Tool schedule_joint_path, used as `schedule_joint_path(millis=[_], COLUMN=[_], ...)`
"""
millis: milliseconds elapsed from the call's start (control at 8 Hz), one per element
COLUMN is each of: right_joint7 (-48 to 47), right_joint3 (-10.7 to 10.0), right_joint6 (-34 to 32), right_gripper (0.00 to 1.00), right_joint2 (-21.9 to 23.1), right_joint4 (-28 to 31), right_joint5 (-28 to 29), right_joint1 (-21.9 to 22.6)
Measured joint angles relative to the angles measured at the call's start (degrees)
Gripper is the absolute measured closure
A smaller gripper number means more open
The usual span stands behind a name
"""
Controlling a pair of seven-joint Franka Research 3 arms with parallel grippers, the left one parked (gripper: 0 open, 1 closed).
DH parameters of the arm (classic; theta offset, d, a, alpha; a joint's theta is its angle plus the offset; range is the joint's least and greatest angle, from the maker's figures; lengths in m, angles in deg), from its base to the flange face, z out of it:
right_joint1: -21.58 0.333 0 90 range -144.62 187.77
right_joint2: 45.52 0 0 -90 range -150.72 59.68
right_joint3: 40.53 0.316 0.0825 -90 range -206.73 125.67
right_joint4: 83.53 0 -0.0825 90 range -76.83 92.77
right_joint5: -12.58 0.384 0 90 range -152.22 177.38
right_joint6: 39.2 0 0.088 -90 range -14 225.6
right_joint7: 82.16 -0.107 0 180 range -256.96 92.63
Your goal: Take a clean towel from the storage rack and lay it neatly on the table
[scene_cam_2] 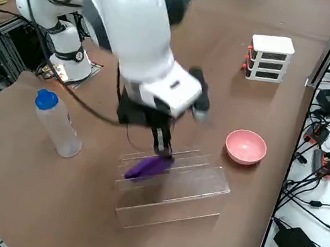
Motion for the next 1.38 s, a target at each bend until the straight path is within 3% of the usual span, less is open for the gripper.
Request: schedule_joint_path(millis=[375,500,875,1375], right_joint7=[-12.27,-16.88,-36.7,-52.68], right_joint3=[0.9,1.02,1.48,1.68], right_joint6=[-17.69,-19.97,-16.6,-2.08], right_gripper=[0.98,0.98,0.98,0.98], right_joint2=[7.01,8.9,16.88,24.78], right_joint4=[0.53,2.01,15.25,38.17], right_joint5=[0.45,0.69,1.23,4.82], right_joint1=[2.8,5.33,17.53,31.13])
